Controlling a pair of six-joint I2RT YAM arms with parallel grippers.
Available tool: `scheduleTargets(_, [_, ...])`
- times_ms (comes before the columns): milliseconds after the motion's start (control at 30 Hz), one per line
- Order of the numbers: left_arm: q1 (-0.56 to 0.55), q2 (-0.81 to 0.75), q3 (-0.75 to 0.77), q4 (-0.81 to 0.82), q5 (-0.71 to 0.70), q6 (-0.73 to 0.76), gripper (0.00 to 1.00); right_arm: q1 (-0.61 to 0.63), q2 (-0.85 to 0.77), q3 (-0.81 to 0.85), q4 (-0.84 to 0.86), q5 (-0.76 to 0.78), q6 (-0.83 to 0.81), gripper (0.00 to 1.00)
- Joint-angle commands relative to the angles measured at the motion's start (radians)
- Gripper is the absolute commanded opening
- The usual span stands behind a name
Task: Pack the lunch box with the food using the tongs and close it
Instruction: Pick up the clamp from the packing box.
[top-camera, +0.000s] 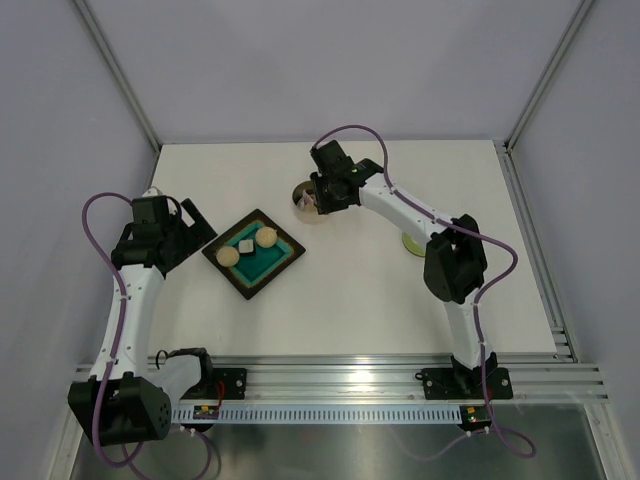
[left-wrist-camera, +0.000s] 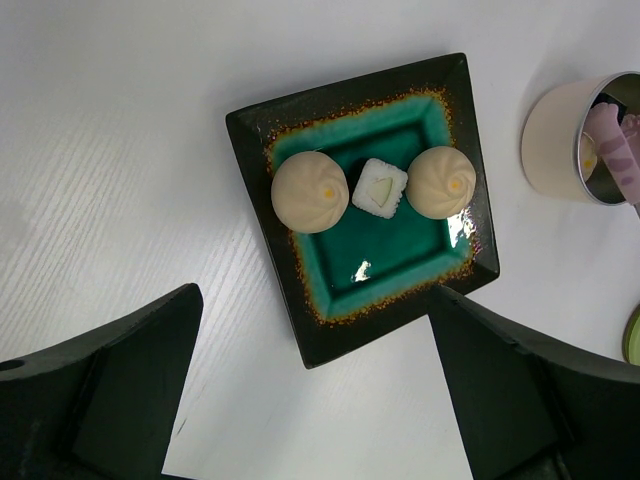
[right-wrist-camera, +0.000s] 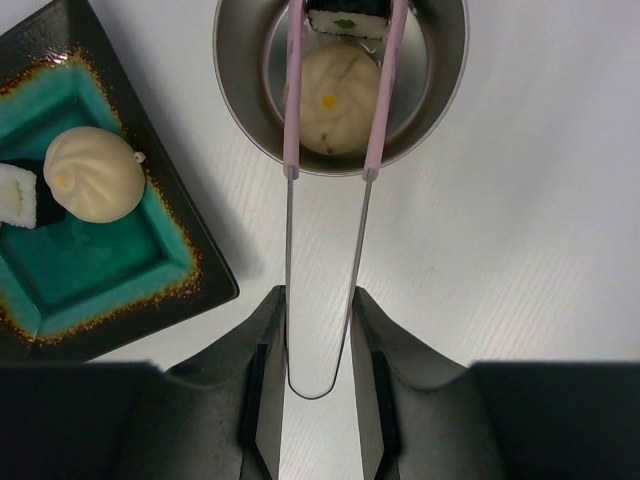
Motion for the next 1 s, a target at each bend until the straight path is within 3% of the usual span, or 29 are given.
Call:
scheduleTargets(0, [0.005, -0.017, -0.003, 0.033, 0.018, 0.013, 0.99, 0.008, -0.086, -0.001, 0.049, 0.033, 0.000, 0.25])
scheduleTargets(667, [0.005, -0.041, 0.006, 0.020, 0.005, 0.018, 0.99, 0.018, -0.207, -0.084, 0.066, 0.037, -0.008, 0.23])
scheduleTargets(967, [0.006, -0.055, 0.013, 0.011, 0.002, 0.018, 0.99, 0.149, -0.348, -0.210, 0.055, 0.077, -0.052, 0.23])
